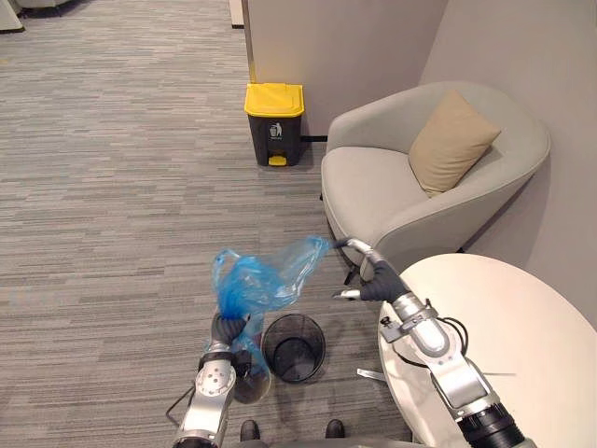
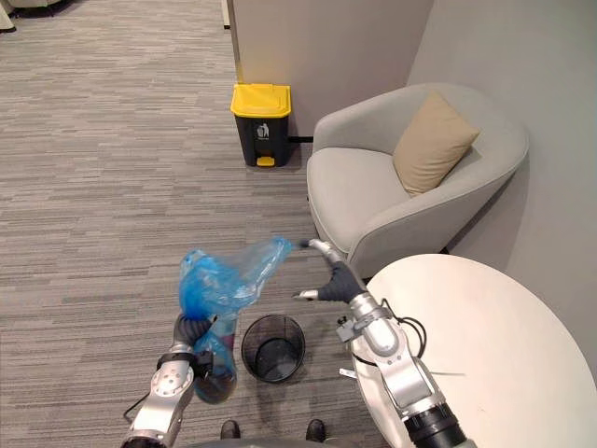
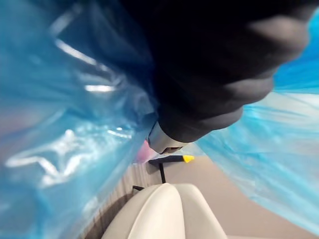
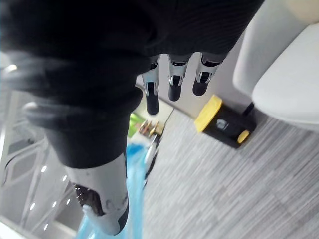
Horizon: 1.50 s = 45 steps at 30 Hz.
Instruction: Gather rubbish on tea table into small bin, then transfer packed bag to large trash can.
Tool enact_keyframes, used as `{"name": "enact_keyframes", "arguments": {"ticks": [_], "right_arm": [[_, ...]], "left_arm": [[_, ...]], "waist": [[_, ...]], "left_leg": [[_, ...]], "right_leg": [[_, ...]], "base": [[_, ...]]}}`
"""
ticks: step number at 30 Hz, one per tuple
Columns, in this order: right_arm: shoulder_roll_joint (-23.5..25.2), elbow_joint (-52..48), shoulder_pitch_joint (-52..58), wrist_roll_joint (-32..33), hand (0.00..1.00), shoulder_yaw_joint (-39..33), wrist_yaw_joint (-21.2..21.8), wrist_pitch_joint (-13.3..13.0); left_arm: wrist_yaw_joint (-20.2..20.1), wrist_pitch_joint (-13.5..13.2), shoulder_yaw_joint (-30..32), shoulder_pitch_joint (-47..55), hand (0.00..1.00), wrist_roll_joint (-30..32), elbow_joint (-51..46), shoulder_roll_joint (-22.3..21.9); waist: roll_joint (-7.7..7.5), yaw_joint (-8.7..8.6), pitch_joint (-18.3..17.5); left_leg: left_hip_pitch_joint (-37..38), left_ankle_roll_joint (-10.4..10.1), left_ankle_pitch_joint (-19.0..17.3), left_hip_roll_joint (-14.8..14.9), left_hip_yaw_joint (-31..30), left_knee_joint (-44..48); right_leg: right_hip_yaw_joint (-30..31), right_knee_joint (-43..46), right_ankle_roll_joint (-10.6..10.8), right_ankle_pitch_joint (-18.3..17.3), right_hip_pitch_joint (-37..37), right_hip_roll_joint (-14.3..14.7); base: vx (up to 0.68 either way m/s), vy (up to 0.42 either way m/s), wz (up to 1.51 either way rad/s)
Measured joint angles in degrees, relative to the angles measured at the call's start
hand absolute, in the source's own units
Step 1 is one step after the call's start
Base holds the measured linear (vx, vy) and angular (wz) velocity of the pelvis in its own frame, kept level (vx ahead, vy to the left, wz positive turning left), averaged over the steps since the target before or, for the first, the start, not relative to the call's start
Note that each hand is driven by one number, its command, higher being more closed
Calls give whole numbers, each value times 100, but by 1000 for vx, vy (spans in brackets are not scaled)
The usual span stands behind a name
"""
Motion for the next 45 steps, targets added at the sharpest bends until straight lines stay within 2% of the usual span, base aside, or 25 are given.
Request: {"name": "enact_keyframes", "arguments": {"ticks": [3,8,11,13,18,23,29,33,35,36,38,39,40,41,42,43,44,45], "right_arm": [[131,-4,201,40,0,-427,-109,1],[244,71,482,44,0,-746,-145,1],[474,766,621,76,0,-944,-156,14],[638,1449,700,212,0,-1162,-184,142],[824,2408,816,444,0,-1518,-232,293],[824,2823,850,468,0,-1686,-378,386],[845,3195,833,468,0,-1688,-470,393],[862,3205,745,462,0,-1682,-488,397],[892,3156,677,456,0,-1675,-506,399],[957,3137,650,454,0,-1670,-567,404],[1011,2968,693,455,0,-1679,-641,434],[1041,2845,732,457,0,-1670,-646,460],[1050,2726,744,458,0,-1636,-647,475],[1057,2666,783,458,0,-1621,-647,475],[1063,2635,830,458,0,-1620,-650,474],[1084,2635,849,458,0,-1611,-651,471],[1105,2630,845,456,0,-1595,-666,467],[1104,2621,795,457,0,-1502,-722,467]], "left_arm": [[-22,16,146,195,100,0,6,-2],[-140,61,305,254,100,-4,218,13],[-237,89,497,273,100,-4,431,24],[-252,120,527,340,100,-10,559,14],[-392,141,659,443,100,-13,834,10],[-494,143,681,478,100,-10,1031,9],[-597,163,685,590,100,0,1219,21],[-610,174,686,705,100,0,1238,21],[-609,174,685,622,100,-2,1219,25],[-606,174,681,523,100,-5,1136,40],[-606,177,662,339,100,-10,1017,25],[-605,178,660,302,100,-15,861,3],[-598,166,663,290,100,-29,700,-10],[-597,164,650,286,100,-49,636,1],[-596,165,639,292,100,-56,570,6],[-584,163,644,322,100,-59,470,3],[-579,169,678,350,100,-60,394,59],[-575,171,682,354,100,-64,390,-27]], "waist": [[8,-42,7],[55,-108,36],[68,-121,45],[92,-120,53],[175,-125,72],[247,-128,46],[252,-121,49],[286,-87,152],[247,-72,320],[171,-1,378],[126,36,483],[130,37,503],[188,44,549],[224,42,571],[203,43,591],[84,44,573],[-143,66,510],[-85,149,506]], "left_leg": [[-8,-3,-5,0,-1,9],[-15,-5,-5,-16,-16,21],[-15,-4,-5,-20,-20,22],[-15,-4,-5,-31,-29,22],[-14,-3,-4,-56,-46,22],[19,4,-8,-111,-61,23],[129,23,-24,-127,-8,23],[69,22,-25,-122,274,29],[-26,78,-64,-113,368,167],[-337,100,-221,-74,418,556],[-787,143,-463,29,387,1183],[-962,206,-558,106,360,1358],[-1047,247,-596,193,336,1416],[-1074,233,-606,193,309,1443],[-1078,215,-618,149,200,1493],[-1097,215,-618,70,76,1536],[-1233,178,-595,-25,-82,1687],[-1367,95,-510,20,-128,1736]], "right_leg": [[-2,-5,1,-1,-6,0],[-24,-4,-7,4,-5,-9],[-32,-4,8,-5,-4,-12],[-41,-4,15,-10,-2,-22],[-56,-2,20,-13,5,-46],[-66,17,23,-13,35,-102],[-19,47,84,-54,75,-123],[255,318,91,-55,-227,-120],[345,540,77,-45,-409,-135],[417,733,88,-54,-665,-156],[420,948,121,-77,-922,-172],[404,948,223,-129,-959,-170],[364,1574,222,-379,-1145,-164],[325,2283,131,-708,-1296,-226],[305,2965,231,-1087,-1302,-344],[333,3322,384,-1407,-1225,-477],[401,3236,368,-1692,-1163,-526],[378,2827,302,-1747,-1046,-404]], "base": [[0,0,0],[0,0,0],[0,0,0],[0,0,0],[0,0,0],[0,0,0],[-15,7,-3],[-29,14,-33],[-67,22,-35],[-105,8,-22],[-136,-2,-5],[-113,7,12],[-72,17,20],[-30,-8,42],[-23,-74,59],[0,-168,82],[-14,-198,68],[-13,-165,43]]}}
